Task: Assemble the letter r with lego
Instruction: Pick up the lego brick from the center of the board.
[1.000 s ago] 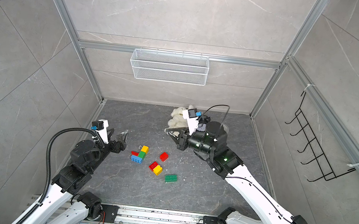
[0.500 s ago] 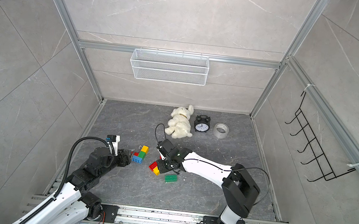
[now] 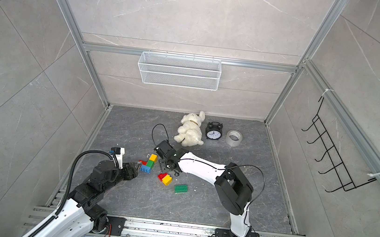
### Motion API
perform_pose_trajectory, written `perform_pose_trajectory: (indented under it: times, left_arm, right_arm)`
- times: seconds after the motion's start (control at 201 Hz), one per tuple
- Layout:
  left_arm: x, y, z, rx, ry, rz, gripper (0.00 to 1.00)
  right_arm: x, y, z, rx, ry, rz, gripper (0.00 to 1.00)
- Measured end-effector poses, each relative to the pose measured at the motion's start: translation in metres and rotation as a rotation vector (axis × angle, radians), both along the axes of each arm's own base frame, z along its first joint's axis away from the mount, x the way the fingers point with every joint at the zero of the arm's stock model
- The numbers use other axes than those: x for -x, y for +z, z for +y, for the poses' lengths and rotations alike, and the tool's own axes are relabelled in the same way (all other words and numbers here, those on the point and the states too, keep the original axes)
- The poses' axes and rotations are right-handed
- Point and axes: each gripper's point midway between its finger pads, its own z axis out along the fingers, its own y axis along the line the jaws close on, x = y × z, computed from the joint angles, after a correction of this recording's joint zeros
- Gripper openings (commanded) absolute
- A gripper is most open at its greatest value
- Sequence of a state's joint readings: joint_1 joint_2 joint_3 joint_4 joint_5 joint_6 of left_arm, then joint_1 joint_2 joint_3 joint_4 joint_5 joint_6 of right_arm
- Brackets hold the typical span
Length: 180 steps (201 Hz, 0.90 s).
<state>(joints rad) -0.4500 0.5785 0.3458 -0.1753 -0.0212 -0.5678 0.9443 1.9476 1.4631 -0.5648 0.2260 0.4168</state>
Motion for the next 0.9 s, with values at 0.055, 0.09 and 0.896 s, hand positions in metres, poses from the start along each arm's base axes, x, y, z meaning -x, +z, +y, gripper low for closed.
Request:
perform_pose_trajectory:
  times: [0.055,0.09,0.896]
  left_arm:
    - [-0.001,-0.003,-0.001,-0.003,-0.003,0.010,0.68]
    - [-0.002,-0.004,-0.002,-0.004,-0.006,0.013,0.69]
    - [-0.023,0.000,-0.020,0.017,-0.047,-0.002,0.69]
  right_arm:
    - [-0.004,-0.004,0.001,0.017,0.000,-0.008,0.71]
    - [-0.005,-0.008,0.001,0.031,0.004,-0.010,0.72]
    - [-0.028,-0.036,-0.012,0.050,0.109,0.108,0.63]
